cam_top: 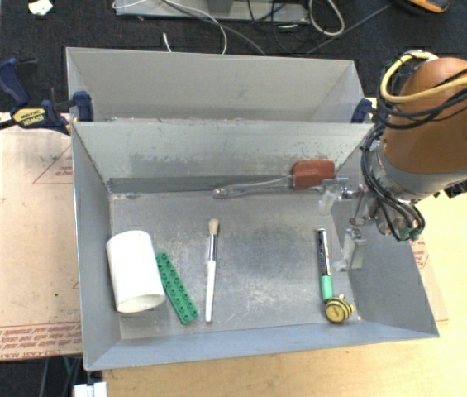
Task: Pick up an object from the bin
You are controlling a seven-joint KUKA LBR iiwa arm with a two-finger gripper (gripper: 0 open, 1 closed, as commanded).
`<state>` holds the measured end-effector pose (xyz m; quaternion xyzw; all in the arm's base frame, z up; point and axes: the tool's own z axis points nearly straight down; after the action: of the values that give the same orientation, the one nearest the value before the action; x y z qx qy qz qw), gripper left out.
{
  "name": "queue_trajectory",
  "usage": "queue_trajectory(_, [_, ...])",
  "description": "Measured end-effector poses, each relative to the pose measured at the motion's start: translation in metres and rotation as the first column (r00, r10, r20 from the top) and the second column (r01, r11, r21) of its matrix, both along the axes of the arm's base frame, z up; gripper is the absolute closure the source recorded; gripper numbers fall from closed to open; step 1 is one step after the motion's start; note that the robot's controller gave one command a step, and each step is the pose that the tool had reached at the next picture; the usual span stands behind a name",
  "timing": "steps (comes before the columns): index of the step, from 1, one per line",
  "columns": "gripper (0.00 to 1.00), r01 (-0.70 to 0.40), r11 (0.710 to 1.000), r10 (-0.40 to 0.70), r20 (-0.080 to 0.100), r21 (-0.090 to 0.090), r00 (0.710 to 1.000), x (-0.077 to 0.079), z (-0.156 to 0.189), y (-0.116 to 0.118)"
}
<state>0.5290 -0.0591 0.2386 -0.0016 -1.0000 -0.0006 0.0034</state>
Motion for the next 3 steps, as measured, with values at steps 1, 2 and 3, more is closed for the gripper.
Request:
queue_trajectory(1, [0.0,-0.002,1.0,0.002,0.008,-0.001,1.0,0.001,0.004,0.0])
queue_trajectory(2, [0.0,-0.119,0.993,0.119,0.012,-0.002,0.993,-0.004,-0.031,0.026])
queue_trajectory(3, [0.0,-0.044,0.999,0.044,0.014,-0.001,0.999,0.016,-0.07,0.044])
